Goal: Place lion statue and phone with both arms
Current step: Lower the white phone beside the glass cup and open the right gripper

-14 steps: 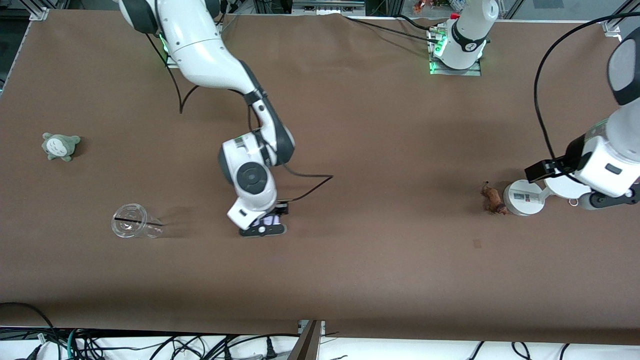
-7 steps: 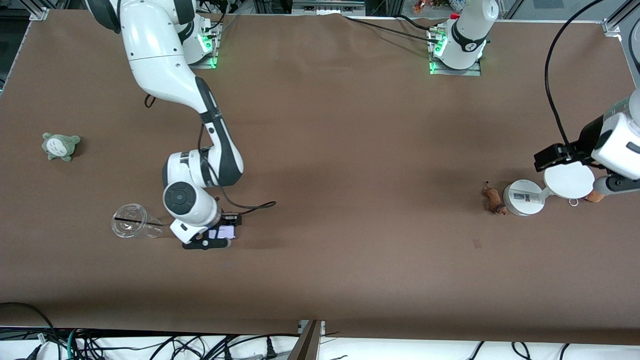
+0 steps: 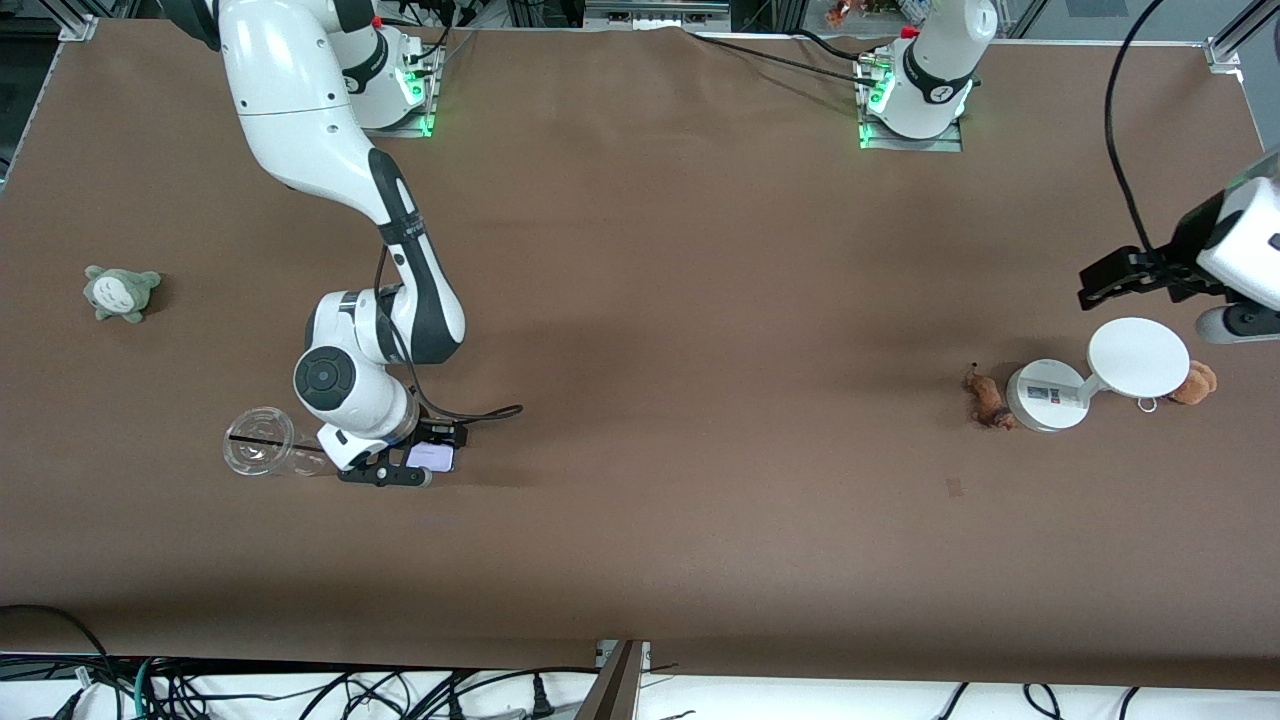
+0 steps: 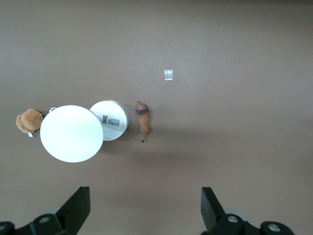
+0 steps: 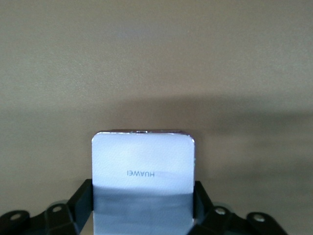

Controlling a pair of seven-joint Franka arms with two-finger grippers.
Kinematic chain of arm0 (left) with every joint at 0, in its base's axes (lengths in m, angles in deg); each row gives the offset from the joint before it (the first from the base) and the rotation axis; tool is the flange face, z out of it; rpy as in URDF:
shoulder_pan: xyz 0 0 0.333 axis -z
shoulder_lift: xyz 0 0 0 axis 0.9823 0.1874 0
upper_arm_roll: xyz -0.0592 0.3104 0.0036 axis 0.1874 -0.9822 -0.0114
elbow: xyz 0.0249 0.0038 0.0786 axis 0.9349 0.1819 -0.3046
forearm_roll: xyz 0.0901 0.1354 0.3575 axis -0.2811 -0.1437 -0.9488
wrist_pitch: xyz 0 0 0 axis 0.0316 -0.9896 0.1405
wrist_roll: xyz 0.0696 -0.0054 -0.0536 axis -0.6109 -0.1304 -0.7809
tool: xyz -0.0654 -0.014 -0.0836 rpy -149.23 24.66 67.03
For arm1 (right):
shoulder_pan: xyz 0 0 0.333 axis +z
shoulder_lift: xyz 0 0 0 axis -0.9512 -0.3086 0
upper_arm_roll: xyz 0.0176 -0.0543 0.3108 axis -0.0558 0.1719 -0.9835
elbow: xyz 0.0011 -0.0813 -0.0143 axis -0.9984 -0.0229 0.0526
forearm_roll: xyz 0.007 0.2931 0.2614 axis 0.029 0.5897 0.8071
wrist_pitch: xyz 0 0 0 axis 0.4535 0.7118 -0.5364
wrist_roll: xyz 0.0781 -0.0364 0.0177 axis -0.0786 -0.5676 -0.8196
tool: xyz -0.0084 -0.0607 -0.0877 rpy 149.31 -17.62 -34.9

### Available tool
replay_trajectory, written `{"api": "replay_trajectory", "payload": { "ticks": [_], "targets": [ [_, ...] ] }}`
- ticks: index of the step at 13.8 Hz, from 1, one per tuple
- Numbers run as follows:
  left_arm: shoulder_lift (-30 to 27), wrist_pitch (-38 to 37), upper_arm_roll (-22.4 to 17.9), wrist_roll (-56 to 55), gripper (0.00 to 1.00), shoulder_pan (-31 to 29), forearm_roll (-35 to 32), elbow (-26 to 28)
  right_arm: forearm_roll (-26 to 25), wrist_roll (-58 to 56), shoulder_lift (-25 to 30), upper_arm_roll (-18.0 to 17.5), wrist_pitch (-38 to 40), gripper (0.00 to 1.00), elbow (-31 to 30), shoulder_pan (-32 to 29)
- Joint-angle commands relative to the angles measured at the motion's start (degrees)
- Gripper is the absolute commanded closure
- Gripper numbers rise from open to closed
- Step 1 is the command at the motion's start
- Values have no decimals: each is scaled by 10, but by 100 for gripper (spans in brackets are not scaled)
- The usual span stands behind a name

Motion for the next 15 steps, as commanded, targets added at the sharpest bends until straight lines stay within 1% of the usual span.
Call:
{"api": "replay_trajectory", "payload": {
  "ticks": [1,2,4,6,7,8,10,12,13,14,15],
  "targets": [
    [-22,13,-5,19,0,-1,14,31,13,-13,41,1,2,1,-30,-2],
    [-21,12,-5,17,0,0,14,33,13,-8,60,1,18,1,-29,-2],
    [-12,7,-4,18,0,0,14,24,9,-5,122,1,66,0,-26,-1],
    [-9,7,-4,19,0,-1,13,23,-4,-5,184,22,150,0,-23,4],
    [-9,7,-4,19,0,-1,13,23,-10,-5,212,24,186,0,-23,3],
    [-8,7,-4,19,0,-2,13,22,-24,-4,238,36,230,0,-23,3],
    [-8,7,-4,19,0,-4,14,22,-64,-3,288,38,294,0,-22,3],
    [-8,7,-4,19,0,-3,13,22,-80,-3,326,46,348,0,-21,2],
    [-8,8,-4,19,0,-3,13,22,-84,-9,337,52,369,0,-9,2],
    [-8,8,-4,19,0,-4,13,21,-94,-8,338,52,399,0,18,2],
    [-8,8,-4,19,0,-4,13,21,-104,-8,334,53,419,0,59,1]
  ]
}}
